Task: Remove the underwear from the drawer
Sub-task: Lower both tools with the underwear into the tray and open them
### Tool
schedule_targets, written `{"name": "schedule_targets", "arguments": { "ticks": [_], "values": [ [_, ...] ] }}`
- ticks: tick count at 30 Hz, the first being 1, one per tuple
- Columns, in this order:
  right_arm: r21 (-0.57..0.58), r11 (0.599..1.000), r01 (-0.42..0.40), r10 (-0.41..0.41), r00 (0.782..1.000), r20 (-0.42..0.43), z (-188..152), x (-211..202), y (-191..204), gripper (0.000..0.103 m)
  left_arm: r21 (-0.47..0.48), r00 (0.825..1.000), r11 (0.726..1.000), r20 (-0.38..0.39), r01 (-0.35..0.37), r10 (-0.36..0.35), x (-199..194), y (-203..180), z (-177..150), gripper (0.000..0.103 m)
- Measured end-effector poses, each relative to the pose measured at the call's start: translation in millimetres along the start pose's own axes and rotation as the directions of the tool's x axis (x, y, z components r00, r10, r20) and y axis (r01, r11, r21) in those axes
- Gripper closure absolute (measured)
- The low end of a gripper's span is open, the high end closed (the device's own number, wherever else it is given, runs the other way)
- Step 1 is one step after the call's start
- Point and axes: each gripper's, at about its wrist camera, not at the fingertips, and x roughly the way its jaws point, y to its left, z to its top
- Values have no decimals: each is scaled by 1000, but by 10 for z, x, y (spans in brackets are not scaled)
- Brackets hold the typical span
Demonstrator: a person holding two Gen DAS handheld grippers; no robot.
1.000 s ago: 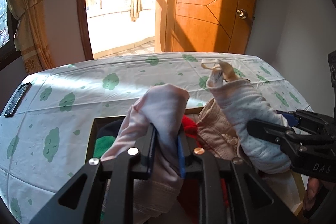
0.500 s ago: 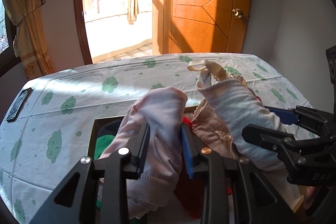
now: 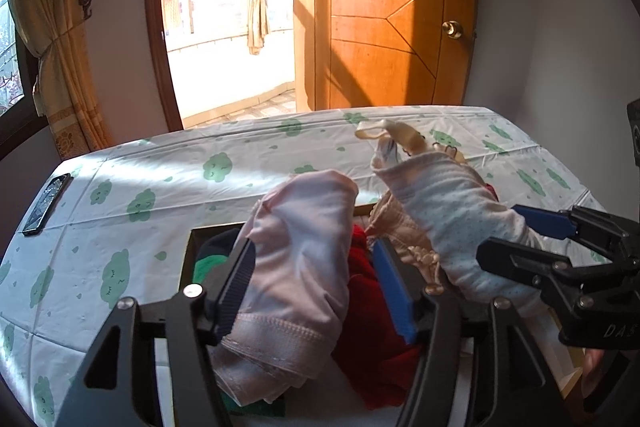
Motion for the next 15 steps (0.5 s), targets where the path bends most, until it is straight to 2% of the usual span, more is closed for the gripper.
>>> {"name": "schedule_targets", "arguments": {
  "ticks": [4,9,15],
  "values": [
    [-4,1000,9,-9,1000,-4,-27,-6,-4,37,7,1000,1000,18,-22,22,-50,-43,-2,32],
    [-1,1000,16,-16,1000,16,-60,-101,-13,37,-9,993,997,86,-77,78,-202,-39,5,9],
    [-2,1000,10,-10,1000,25,-118,-218,7,37,-25,992,998,108,-57,59,-358,-72,19,5]
  ]
}}
